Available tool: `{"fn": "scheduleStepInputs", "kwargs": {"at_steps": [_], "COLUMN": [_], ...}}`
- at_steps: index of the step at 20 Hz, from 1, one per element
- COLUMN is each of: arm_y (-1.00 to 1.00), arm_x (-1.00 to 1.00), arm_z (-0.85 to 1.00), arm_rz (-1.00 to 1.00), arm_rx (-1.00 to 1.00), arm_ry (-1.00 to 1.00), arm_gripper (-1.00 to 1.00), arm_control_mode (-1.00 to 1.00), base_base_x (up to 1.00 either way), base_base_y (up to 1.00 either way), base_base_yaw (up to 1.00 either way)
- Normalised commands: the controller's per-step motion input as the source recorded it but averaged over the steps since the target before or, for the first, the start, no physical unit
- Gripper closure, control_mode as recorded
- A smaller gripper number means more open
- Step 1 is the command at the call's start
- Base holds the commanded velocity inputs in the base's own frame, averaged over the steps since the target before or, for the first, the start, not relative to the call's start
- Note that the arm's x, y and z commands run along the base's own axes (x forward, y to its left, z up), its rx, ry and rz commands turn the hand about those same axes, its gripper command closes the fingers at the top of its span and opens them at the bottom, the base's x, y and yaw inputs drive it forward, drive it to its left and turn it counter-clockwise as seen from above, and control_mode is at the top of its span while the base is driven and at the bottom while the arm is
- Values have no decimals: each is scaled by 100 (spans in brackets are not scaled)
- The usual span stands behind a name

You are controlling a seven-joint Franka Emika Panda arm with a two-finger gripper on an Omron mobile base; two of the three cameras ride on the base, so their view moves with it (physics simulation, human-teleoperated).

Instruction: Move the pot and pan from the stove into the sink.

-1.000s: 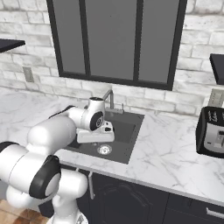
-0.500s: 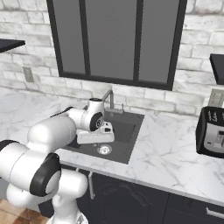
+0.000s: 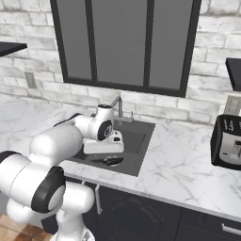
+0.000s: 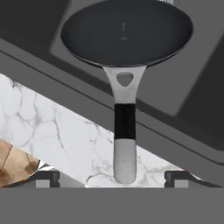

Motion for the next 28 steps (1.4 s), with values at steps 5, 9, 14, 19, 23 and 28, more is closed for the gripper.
{"fn": "scheduleStepInputs", "kwargs": {"at_steps": [5,9,14,19,23,28], "arm_y": [-5,3,23,24,3,0], "arm_x": [-31,-50,-64,-60,-67,-54], "arm_z": [44,44,21,14,10,15], "arm_rz": [0,5,10,9,6,1], "arm_rx": [7,2,0,0,0,0], "arm_ry": [-12,-14,-21,-28,-37,-50], "arm_gripper": [-100,-100,-100,-100,-100,-100], "arm_control_mode": [-100,-100,-100,-100,-100,-100], "base_base_x": [0,0,0,0,0,0], "base_base_y": [0,0,0,0,0,0], "base_base_yaw": [0,0,0,0,0,0]}}
